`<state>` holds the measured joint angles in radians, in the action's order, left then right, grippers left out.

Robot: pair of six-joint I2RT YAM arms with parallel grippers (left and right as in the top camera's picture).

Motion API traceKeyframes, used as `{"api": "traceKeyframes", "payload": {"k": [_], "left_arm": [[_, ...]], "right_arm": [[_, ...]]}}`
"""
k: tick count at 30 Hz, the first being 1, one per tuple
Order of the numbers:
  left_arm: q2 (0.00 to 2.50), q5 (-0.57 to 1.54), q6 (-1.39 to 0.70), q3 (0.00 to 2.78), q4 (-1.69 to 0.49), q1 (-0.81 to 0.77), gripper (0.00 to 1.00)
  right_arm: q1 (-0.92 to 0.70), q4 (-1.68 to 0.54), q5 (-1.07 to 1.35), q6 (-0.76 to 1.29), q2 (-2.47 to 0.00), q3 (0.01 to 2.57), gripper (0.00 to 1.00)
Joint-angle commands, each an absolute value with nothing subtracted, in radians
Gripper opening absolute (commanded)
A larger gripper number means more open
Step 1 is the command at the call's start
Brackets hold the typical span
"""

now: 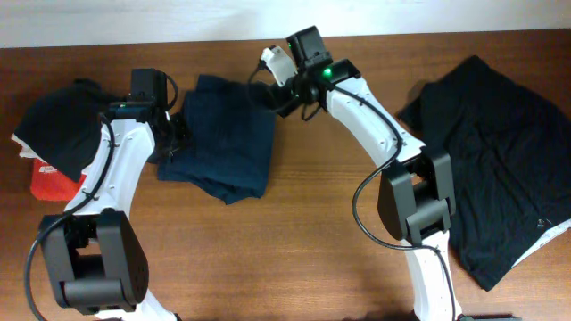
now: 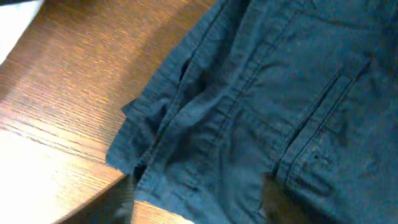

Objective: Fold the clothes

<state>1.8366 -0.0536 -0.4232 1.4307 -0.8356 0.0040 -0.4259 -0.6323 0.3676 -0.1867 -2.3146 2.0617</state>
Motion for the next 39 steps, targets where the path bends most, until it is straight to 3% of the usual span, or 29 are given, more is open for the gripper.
{"api": "traceKeyframes", "payload": {"k": [1,8,13,16,17,18,22,26,35,39], "left_arm": [[1.811,-0.075,-0.426,1.456,-0.844,0.035,0.71],[1.786,0.244,-0.395,1.475,-0.918,0.036,0.69],[1.79,0.247,-0.395,1.427,-0.944,-0.043,0.69],[1.799,0.247,-0.395,1.367,-0.91,-0.089,0.69],[1.808,0.247,-0.395,1.34,-0.876,-0.102,0.69],[1.818,0.247,-0.395,1.309,-0.826,-0.11,0.69],[1.865,0.236,-0.395,1.251,-0.677,-0.11,0.69],[1.92,0.061,-0.395,1.25,-0.512,-0.109,0.7],[2.048,0.039,-0.395,1.25,-0.192,-0.101,0.7],[2.038,0.166,-0.325,1.352,-0.224,-0.093,0.71]], "right_arm": [[-0.437,-0.556,0.328,-0.182,-2.354,2.076,0.3],[-0.437,-0.385,0.327,-0.182,-2.456,2.076,0.25],[-0.436,-0.395,0.316,-0.182,-2.529,2.076,0.22],[-0.435,-0.49,0.293,-0.183,-2.547,2.076,0.24],[-0.433,-0.543,0.294,-0.183,-2.547,2.076,0.31],[-0.432,-0.607,0.294,-0.182,-2.547,2.076,0.31],[-0.425,-0.87,0.286,-0.162,-2.547,2.076,0.19],[-0.425,-1.101,0.287,-0.015,-2.542,2.076,0.14],[-0.424,-1.442,0.31,0.028,-2.442,2.091,0.12],[-0.423,-1.468,0.301,0.028,-2.414,2.127,0.12]]}}
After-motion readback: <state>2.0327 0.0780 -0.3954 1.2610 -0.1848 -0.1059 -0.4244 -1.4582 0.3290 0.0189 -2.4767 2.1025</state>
